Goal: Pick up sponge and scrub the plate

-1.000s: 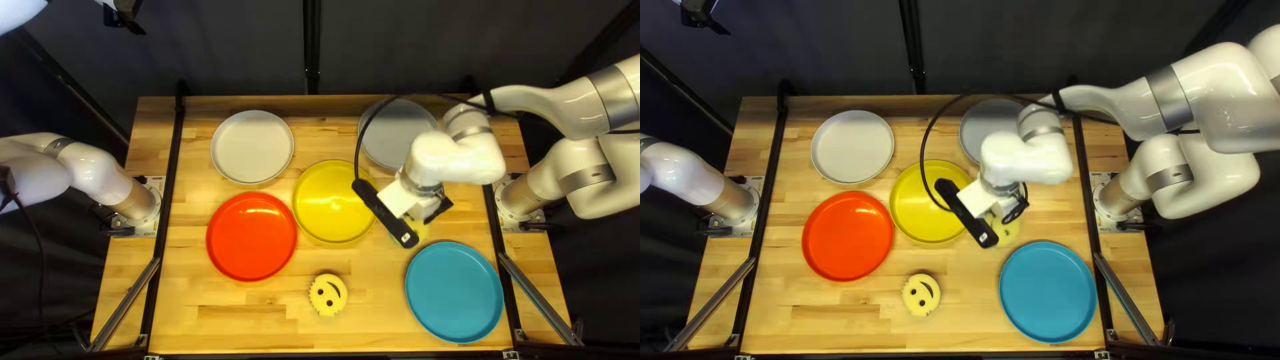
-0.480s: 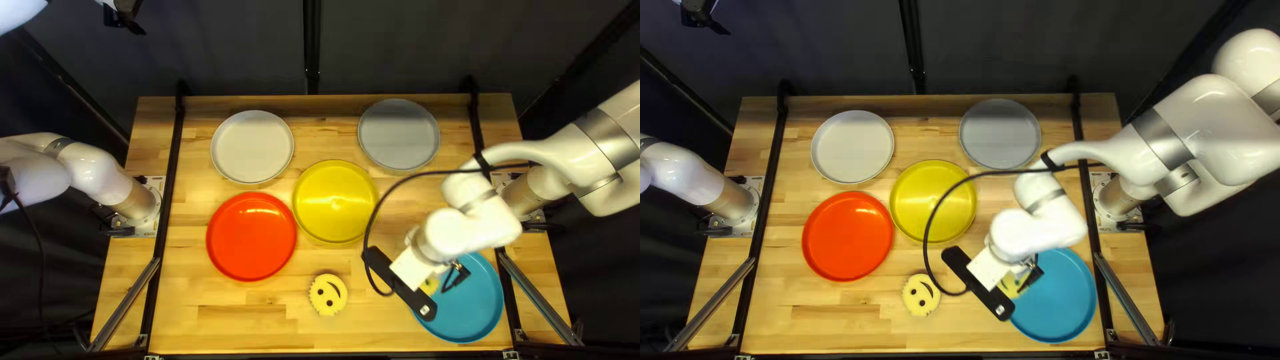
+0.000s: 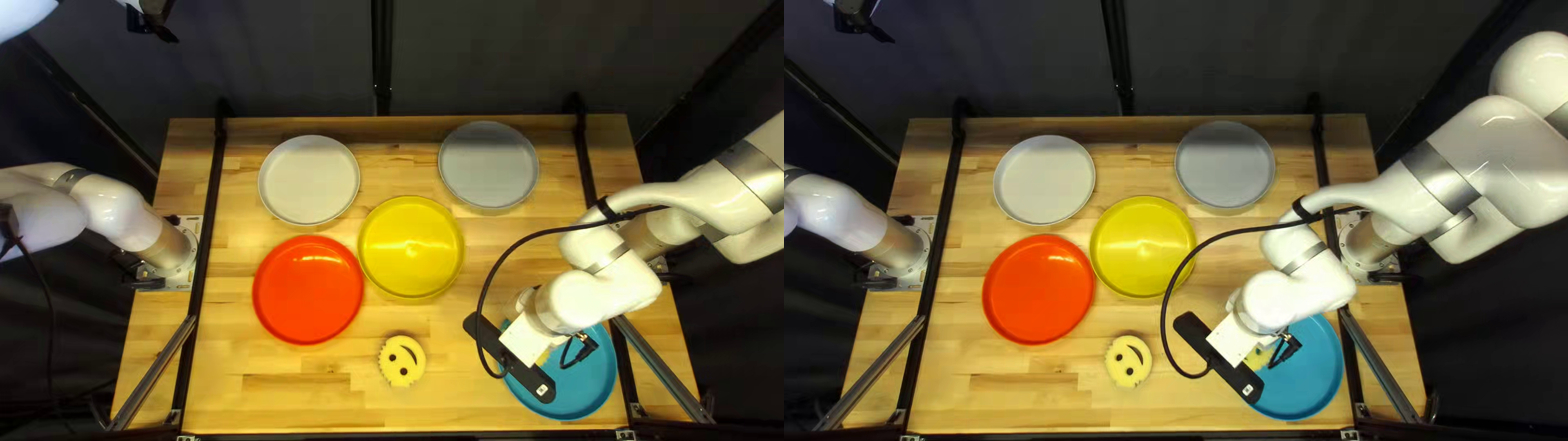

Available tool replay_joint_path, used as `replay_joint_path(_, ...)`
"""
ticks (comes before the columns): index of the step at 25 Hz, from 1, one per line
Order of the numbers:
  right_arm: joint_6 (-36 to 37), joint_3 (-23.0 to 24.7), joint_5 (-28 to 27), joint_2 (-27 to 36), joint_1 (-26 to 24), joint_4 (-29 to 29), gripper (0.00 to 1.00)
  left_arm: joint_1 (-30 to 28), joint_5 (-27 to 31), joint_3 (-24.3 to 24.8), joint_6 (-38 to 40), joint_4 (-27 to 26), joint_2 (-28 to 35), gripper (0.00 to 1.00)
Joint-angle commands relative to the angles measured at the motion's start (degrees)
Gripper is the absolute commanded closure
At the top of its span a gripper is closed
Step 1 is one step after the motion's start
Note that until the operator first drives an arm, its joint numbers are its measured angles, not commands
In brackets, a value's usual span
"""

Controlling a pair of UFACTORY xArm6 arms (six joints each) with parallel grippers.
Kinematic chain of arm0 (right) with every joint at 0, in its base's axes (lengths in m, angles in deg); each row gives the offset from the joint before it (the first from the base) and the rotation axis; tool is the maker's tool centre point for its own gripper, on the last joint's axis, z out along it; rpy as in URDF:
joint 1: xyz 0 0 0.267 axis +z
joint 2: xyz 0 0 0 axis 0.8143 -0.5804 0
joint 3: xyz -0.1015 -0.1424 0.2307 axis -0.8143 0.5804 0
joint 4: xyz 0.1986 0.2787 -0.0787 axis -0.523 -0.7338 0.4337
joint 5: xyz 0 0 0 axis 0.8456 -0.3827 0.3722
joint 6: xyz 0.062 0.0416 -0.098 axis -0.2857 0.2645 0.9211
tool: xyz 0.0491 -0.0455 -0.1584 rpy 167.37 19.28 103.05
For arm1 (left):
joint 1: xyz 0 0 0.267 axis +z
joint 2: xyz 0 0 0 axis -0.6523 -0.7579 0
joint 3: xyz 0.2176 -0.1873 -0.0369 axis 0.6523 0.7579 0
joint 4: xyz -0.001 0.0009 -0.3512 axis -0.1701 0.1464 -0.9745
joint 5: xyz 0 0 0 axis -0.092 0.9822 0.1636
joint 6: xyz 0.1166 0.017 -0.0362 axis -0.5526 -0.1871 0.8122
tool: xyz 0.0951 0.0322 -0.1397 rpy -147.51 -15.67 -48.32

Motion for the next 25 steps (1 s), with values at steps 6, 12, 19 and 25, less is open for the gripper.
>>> replay_joint_path(6,-4.23,3.66,5.12,-1.65,3.94,-0.45,1.0,0.0,0.0,0.0,0.0,0.0,0.0,0.0)
replay_joint_path(12,-6.08,2.11,4.07,-2.76,5.94,-0.48,1.0,0.0,0.0,0.0,0.0,0.0,0.0,0.0)
replay_joint_path(19,-8.12,1.87,3.75,-3.81,9.52,-1.32,1.0,0.0,0.0,0.0,0.0,0.0,0.0,0.0)
replay_joint_path(25,-9.11,2.2,3.46,-4.03,11.84,-2.46,1.0,0.0,0.0,0.0,0.0,0.0,0.0,0.0)
